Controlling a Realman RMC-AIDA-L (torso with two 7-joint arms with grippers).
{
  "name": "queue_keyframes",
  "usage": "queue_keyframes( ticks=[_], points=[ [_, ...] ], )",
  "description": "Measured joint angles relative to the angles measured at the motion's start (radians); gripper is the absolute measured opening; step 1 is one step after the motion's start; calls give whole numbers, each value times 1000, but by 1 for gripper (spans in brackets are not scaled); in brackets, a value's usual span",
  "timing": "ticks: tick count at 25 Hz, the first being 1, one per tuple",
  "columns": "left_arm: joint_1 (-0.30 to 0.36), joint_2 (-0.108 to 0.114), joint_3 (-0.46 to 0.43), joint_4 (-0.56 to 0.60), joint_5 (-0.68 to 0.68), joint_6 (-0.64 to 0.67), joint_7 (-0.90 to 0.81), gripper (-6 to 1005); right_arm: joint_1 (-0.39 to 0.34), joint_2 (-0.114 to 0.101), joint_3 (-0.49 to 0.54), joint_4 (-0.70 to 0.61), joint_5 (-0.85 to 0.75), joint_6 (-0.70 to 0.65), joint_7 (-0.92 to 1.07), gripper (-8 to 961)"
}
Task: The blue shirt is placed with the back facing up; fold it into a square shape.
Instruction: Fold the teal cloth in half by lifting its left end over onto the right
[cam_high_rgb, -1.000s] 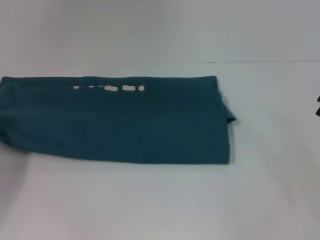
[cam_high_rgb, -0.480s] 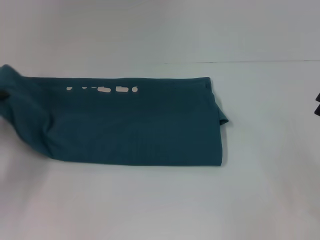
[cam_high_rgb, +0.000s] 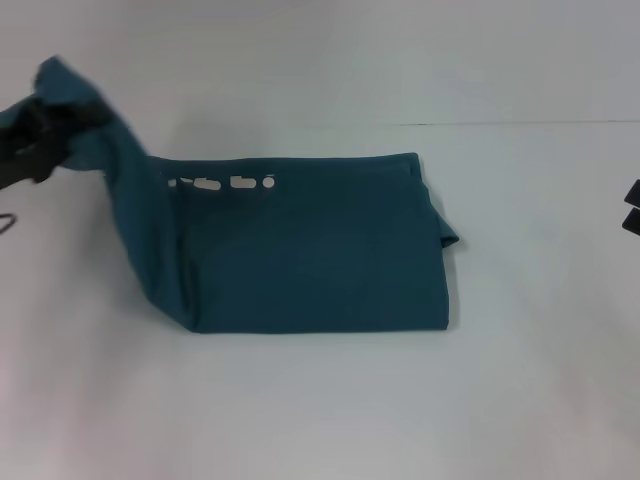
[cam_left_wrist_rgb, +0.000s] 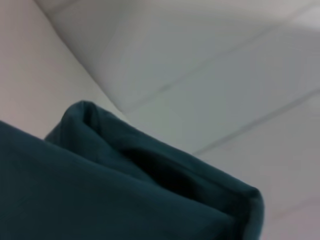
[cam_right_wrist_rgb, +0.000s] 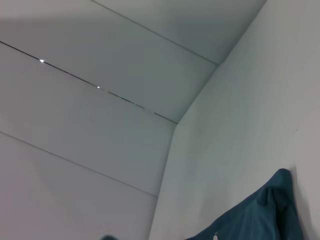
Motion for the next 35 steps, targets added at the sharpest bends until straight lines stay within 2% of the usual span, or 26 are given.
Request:
queue_keyframes(
  ticks=[4,6,11,12,13,18,29,35],
  points=[
    [-47,-13,77,0,0,1,1,117,0,0,0,0,-1,-1,-1,640],
    [-68,-27,105,0,-1,-5,4,121,0,0,0,-1,-1,-1,-1,640],
    [-112,-75,181,3,-1,-46,25,132,-1,1,0,-1,-1,-1,-1,640],
    [-112,-75,181,3,-1,-46,25,134,-1,1,0,-1,-1,-1,-1,640],
    [-122,-92,240,3,-1,-87,34,136,-2,1,0,-1,-1,-1,-1,640],
    [-144,-101,401,-38,-27,-189,79,146,-3,3,0,-1,-2,-2,-1,641],
    [-186,-106,612,-113,-120,-244,266,169,-11,4,0,1,-2,-3,-1,641],
    [-208,-104,771,-121,-127,-352,263,181,-12,5,-1,1,-2,-1,-1,641]
  ],
)
